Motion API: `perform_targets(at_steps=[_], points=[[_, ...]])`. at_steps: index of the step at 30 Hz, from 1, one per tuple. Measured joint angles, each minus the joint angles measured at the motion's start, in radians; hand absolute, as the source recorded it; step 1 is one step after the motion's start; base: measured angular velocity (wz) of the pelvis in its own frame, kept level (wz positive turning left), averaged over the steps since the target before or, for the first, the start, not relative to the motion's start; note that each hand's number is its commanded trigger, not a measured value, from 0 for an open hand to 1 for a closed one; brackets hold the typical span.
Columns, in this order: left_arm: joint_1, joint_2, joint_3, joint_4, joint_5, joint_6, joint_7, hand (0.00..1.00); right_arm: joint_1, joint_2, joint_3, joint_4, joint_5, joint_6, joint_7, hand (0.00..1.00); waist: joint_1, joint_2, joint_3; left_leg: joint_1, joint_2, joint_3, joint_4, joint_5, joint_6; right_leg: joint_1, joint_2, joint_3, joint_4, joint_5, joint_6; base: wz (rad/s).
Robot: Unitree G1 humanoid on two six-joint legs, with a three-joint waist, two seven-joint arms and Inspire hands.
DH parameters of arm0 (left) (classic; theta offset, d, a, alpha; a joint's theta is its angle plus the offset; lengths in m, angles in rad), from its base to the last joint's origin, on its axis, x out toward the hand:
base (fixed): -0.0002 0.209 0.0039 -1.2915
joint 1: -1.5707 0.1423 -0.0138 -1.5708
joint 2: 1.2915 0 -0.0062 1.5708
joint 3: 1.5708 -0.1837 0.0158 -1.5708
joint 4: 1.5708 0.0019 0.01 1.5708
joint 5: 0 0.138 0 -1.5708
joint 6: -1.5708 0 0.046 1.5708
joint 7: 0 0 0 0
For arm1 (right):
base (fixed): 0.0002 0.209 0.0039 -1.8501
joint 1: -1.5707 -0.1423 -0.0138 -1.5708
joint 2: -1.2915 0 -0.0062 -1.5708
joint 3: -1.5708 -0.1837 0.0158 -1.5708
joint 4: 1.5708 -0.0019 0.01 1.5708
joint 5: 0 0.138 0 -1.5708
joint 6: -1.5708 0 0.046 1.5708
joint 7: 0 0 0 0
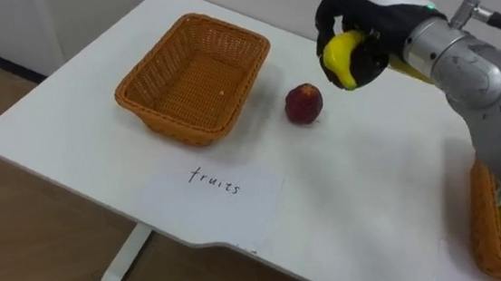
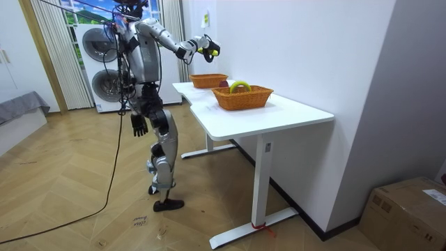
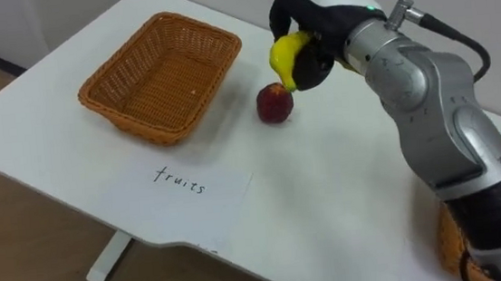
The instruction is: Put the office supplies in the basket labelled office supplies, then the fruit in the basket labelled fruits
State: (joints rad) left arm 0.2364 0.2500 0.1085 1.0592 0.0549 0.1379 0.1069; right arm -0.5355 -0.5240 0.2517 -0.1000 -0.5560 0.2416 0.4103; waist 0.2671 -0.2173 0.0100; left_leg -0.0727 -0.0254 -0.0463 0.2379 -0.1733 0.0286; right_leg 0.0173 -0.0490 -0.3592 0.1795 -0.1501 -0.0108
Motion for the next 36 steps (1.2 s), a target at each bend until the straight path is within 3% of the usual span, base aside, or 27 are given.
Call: perform_targets(at_steps=[9,13,16,20,25,34,36], points=[[-0.006,0.005,0.011,0.002,0.005,0.004,0.021,0.0,-0.01,0.027,0.023,0.0,-0.008,0.02,-0.006,1.0,0.044,-0.006,-0.0013,-0.002,-0.004,-0.023,-0.007,0.0,0.0,0.005,0.0,-0.027,-0.007,0.0,0.001,0.08],[-0.004,0.004,0.025,0.007,0.005,0.008,0.02,0.0,-0.023,0.027,0.056,0.001,-0.004,0.022,-0.007,1.0,0.049,-0.014,0.0024,-0.003,-0.005,-0.03,-0.009,0.0,0.0,0.01,0.0,-0.027,-0.009,-0.001,0.002,0.05],[-0.008,0.002,0.035,0.007,0.005,0.008,0.016,0.0,-0.024,0.027,0.067,0.001,-0.004,0.023,-0.006,1.0,0.067,-0.026,0.0083,-0.003,-0.005,-0.034,-0.008,0.0,0.0,0.011,0.0,-0.026,-0.009,-0.001,0.003,0.03],[-0.004,-0.001,0.035,0.005,-0.005,0.009,0.011,0.0,-0.041,0.027,0.11,0.025,0.001,0.024,-0.007,1.0,0.093,-0.03,0.0103,0.008,-0.006,-0.04,-0.008,0.0,0.0,0.02,-0.001,-0.022,-0.008,-0.001,0.003,0.04],[0.004,0.002,0.035,0.004,-0.008,0.007,0.02,0.0,-0.056,0.027,0.157,0.036,0.013,0.021,-0.019,1.0,0.104,-0.033,0.0099,0.009,-0.007,-0.056,-0.005,0.0,0.0,0.033,-0.001,-0.024,-0.009,-0.004,0.007,0.09],[0.015,0.008,0.036,-0.044,-0.006,0.005,0.019,0.0,-0.076,0.031,0.164,0.051,0.035,0.021,-0.064,1.0,0.132,-0.039,0.0089,0.008,-0.016,-0.071,0.0,0.0,-0.001,0.039,-0.003,-0.029,-0.008,-0.005,0.008,0.05],[0.027,0.011,0.038,-0.062,-0.006,0.005,0.017,0.0,-0.076,0.031,0.166,0.06,0.035,0.021,-0.065,0.8,0.14,-0.047,0.0106,0.006,-0.017,-0.073,0.0,0.0,-0.001,0.038,-0.004,-0.038,-0.009,-0.005,0.009,0.03]])
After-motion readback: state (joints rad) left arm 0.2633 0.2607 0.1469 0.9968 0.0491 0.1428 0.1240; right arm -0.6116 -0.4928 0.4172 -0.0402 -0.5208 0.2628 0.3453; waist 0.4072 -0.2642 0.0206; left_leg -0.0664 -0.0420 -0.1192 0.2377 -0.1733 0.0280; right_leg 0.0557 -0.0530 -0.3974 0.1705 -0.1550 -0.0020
